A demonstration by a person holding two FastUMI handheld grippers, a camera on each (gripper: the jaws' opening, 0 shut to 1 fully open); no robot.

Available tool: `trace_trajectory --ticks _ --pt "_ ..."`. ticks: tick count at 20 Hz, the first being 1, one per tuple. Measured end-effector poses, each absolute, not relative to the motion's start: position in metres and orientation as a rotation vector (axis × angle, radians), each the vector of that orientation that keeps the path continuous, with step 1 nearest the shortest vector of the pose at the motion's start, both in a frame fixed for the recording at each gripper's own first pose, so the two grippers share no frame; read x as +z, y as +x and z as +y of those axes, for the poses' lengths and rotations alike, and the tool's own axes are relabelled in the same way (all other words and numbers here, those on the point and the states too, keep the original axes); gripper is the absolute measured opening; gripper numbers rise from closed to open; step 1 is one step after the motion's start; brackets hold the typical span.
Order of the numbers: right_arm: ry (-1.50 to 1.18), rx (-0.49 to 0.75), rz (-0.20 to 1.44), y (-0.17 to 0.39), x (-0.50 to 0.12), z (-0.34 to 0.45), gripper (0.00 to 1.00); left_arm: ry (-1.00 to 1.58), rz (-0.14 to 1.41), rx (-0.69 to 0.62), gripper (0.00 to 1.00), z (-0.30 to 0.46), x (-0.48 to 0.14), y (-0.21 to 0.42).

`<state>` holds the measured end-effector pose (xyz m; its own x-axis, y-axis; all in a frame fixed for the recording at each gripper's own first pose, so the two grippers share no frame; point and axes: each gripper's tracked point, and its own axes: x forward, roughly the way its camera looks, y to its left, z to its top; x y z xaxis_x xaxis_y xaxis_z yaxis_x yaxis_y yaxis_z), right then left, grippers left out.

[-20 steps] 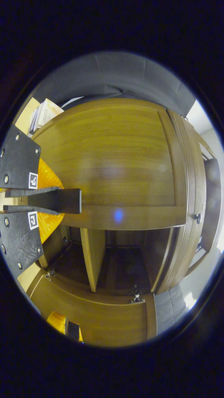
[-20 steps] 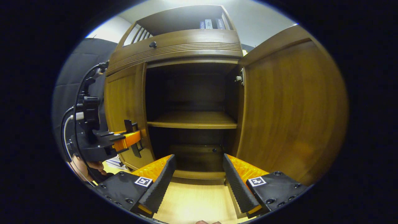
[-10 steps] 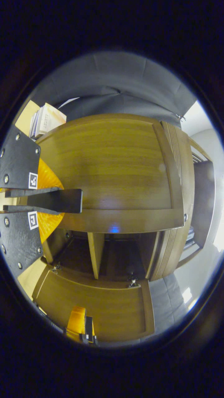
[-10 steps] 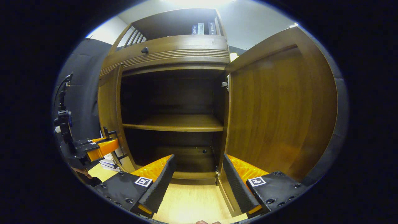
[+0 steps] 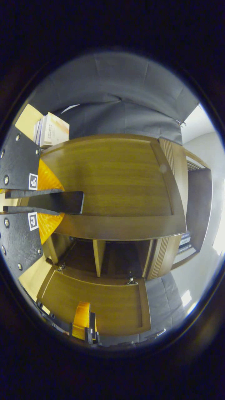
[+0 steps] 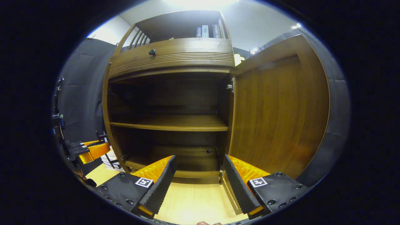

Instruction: Open the right door of the double-door shoe cabinet with the right hand, and open the left door with the left hand.

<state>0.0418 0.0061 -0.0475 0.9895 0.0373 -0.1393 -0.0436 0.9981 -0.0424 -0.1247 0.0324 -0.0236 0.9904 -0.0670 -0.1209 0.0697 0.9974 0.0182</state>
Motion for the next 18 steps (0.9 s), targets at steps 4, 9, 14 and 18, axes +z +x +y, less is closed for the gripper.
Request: trace_trajectory --ticks 4,9,14,18 --pt "-0.038 0.05 0.123 0.034 -0.044 0.011 0.96 0.02 0.123 -0.038 0.11 0.051 -0.022 -0.144" --pt "-0.045 0.068 0.112 0.027 -0.045 0.011 0.93 -0.001 0.101 -0.003 0.13 0.079 -0.017 -0.168" --pt "-0.047 0.083 0.117 0.013 -0.045 0.016 0.96 -0.004 0.04 -0.029 0.13 0.108 -0.012 -0.192" --pt "-0.057 0.091 0.117 0.008 -0.042 0.018 0.96 -0.015 0.031 -0.034 0.12 0.137 -0.012 -0.204"
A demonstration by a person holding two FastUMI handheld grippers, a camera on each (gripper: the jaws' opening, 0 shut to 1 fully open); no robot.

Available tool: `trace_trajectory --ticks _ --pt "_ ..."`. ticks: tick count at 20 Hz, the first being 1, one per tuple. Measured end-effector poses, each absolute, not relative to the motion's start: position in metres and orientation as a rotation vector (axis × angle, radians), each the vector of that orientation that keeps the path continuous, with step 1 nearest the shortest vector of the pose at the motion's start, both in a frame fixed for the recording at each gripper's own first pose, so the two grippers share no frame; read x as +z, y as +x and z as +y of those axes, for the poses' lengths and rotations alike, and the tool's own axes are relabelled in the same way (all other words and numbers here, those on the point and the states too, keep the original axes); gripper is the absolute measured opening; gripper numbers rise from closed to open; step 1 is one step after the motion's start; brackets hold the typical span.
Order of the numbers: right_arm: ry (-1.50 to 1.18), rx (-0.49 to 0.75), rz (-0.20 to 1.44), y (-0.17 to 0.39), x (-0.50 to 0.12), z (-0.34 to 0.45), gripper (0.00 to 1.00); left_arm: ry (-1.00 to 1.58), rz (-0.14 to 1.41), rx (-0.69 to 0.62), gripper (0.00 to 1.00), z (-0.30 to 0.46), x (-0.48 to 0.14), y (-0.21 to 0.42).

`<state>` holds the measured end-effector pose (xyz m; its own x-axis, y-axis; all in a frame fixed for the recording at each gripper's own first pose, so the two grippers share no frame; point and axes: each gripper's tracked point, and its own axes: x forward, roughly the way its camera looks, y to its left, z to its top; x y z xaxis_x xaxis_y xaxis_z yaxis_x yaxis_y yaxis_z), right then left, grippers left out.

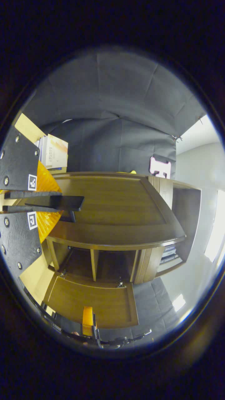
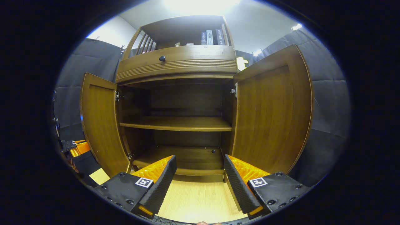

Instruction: Open the right door of the double-door shoe cabinet with the right hand, and open the left door with the left hand.

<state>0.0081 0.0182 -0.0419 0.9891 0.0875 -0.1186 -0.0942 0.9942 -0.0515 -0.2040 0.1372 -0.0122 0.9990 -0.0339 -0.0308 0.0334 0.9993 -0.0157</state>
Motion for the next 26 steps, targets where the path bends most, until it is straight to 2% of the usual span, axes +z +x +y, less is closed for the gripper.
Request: trace_trajectory --ticks 1,2,6,7,9,11,12,13,15,16,17,22,23,26 --pt "-0.061 0.093 0.114 0.008 -0.041 0.018 0.96 -0.007 0.032 -0.037 0.07 0.144 -0.012 -0.207" --pt "-0.063 0.093 0.114 0.008 -0.04 0.018 0.93 0.005 0.033 -0.04 0.07 0.15 -0.011 -0.208" --pt "-0.054 0.095 0.127 0.008 -0.039 0.021 0.93 0.016 0.037 -0.07 0.12 0.173 -0.01 -0.213" --pt "-0.052 0.094 0.127 0.007 -0.038 0.021 0.96 0.018 0.037 -0.077 0.12 0.179 -0.01 -0.214" --pt "-0.051 0.094 0.128 0.006 -0.036 0.023 0.93 0.033 0.038 -0.083 0.09 0.195 -0.011 -0.214" --pt "-0.06 0.095 0.134 0.004 -0.036 0.024 0.93 0.034 0.038 -0.082 0.12 0.211 -0.011 -0.213" --pt "-0.067 0.097 0.139 0.003 -0.036 0.025 0.93 0.034 0.039 -0.077 0.07 0.22 -0.011 -0.213" --pt "-0.073 0.099 0.146 0.001 -0.037 0.025 0.96 0.036 0.05 -0.078 0.12 0.228 -0.014 -0.215" --pt "-0.081 0.105 0.158 -0.002 -0.039 0.027 0.96 0.031 0.072 -0.098 0.09 0.235 -0.021 -0.217" --pt "-0.079 0.102 0.159 -0.002 -0.037 0.027 0.96 0.03 0.078 -0.098 0.12 0.239 -0.022 -0.217" --pt "-0.071 0.096 0.159 -0.004 -0.036 0.026 0.96 0.03 0.078 -0.091 0.09 0.246 -0.021 -0.218" --pt "-0.051 0.062 0.158 0.001 -0.024 0.012 0.94 -0.017 0.048 -0.059 0.12 0.263 -0.006 -0.234" --pt "-0.055 0.056 0.155 0.002 -0.021 0.01 0.96 -0.015 0.044 -0.047 0.12 0.267 -0.003 -0.239" --pt "-0.057 0.056 0.13 0.003 -0.014 0.007 0.94 -0.028 0.03 -0.019 0.09 0.264 0.007 -0.254"
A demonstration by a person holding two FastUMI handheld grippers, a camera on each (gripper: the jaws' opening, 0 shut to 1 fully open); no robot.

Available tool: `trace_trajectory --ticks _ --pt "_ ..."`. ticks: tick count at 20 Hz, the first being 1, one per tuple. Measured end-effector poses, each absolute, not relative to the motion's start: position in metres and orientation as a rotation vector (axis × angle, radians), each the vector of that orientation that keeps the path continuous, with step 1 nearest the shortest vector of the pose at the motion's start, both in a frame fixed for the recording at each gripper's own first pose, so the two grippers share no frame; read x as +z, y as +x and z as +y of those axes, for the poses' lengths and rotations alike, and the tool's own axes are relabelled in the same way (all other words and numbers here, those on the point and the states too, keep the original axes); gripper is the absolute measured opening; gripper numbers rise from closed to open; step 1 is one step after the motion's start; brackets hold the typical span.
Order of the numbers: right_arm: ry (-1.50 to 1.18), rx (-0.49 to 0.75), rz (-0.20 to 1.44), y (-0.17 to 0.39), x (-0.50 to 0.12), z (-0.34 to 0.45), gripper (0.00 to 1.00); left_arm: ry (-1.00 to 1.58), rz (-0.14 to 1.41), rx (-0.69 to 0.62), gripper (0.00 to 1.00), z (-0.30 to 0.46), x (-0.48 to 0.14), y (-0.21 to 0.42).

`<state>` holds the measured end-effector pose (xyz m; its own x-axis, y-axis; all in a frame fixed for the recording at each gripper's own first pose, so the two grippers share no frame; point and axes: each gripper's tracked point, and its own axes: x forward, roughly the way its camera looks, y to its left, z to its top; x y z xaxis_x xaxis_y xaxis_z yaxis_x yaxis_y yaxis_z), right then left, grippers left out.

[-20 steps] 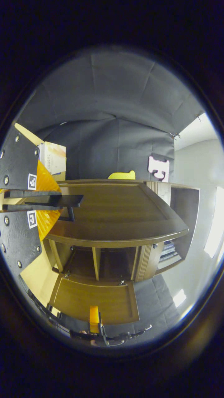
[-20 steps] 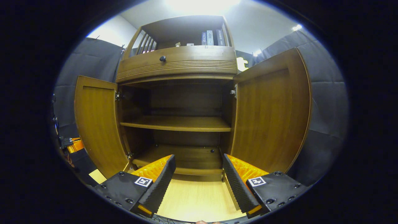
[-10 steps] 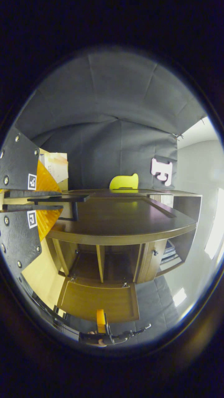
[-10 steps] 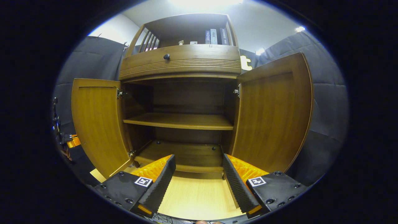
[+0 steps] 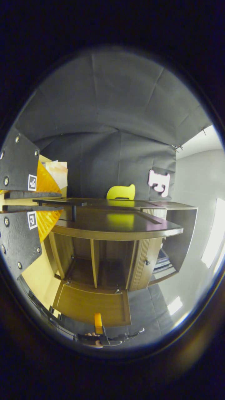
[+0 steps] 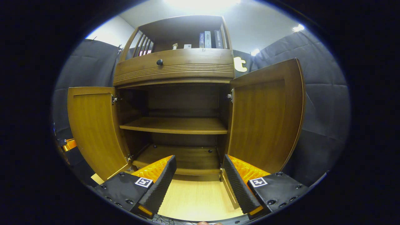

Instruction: Open the right door of the double-door shoe cabinet with the right hand, and open the left door with the left hand.

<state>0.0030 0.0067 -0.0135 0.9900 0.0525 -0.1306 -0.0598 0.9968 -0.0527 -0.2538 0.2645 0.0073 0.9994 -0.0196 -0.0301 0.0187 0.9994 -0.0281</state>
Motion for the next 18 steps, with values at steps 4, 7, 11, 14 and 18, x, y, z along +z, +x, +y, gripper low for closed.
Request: trace_trajectory --ticks 4,7,11,14,18 --pt "-0.051 0.069 0.111 0.013 -0.007 0.001 0.94 -0.003 -0.008 0.051 0.09 0.259 0.044 -0.288" --pt "-0.061 0.09 0.098 0.015 -0.004 -0.005 0.94 0.0 -0.01 0.101 0.09 0.241 0.067 -0.312" --pt "-0.057 0.146 0.022 0.004 0.023 -0.014 0.97 -0.046 -0.006 0.142 0.3 0.195 0.077 -0.323" --pt "-0.072 0.209 0.012 -0.01 0.026 -0.02 0.94 -0.072 -0.033 0.194 0.79 0.155 0.087 -0.321" --pt "-0.057 0.275 0.036 -0.022 0.028 -0.03 0.96 -0.092 -0.036 0.237 0.96 0.107 0.089 -0.318"
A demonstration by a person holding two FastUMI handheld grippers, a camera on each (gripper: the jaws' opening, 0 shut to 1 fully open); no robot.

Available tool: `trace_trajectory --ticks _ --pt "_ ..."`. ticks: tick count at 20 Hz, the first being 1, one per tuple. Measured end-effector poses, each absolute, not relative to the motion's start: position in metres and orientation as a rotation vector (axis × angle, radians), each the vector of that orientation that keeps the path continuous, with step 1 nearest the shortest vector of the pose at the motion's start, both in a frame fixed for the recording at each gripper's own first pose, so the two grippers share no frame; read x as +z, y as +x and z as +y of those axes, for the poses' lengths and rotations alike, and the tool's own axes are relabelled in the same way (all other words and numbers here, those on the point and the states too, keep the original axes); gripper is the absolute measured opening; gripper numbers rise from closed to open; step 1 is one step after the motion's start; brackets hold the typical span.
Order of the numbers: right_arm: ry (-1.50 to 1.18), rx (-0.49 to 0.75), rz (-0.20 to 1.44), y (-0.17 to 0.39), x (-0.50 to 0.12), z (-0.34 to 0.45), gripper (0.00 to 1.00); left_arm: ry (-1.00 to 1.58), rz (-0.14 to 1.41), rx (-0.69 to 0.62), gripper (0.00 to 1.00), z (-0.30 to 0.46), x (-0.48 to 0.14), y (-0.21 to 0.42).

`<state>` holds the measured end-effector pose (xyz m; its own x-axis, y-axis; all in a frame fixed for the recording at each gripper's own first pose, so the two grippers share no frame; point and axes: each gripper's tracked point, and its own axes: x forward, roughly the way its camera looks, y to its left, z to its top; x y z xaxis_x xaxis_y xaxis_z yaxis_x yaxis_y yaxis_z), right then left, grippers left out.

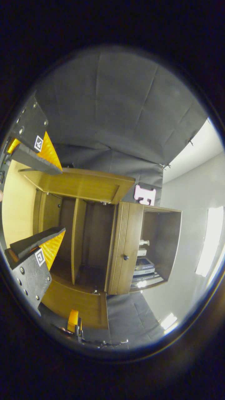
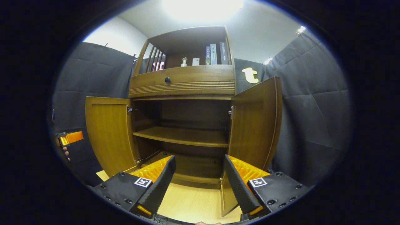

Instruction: Open the right door of the double-door shoe cabinet with the right hand, and open the left door with the left hand.

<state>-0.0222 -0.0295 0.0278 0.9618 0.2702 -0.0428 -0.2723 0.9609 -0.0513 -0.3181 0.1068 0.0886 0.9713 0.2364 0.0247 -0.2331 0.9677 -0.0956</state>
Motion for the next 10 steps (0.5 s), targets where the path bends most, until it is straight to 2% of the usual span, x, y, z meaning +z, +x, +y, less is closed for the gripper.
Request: trace_trajectory --ticks 2,10 --pt "-0.047 0.316 0.038 -0.026 0.031 -0.034 0.96 -0.093 -0.045 0.271 0.96 0.091 0.095 -0.318" --pt "0.063 0.327 0.059 -0.037 0.022 -0.07 0.95 -0.143 -0.054 0.352 0.96 0.034 0.106 -0.333"
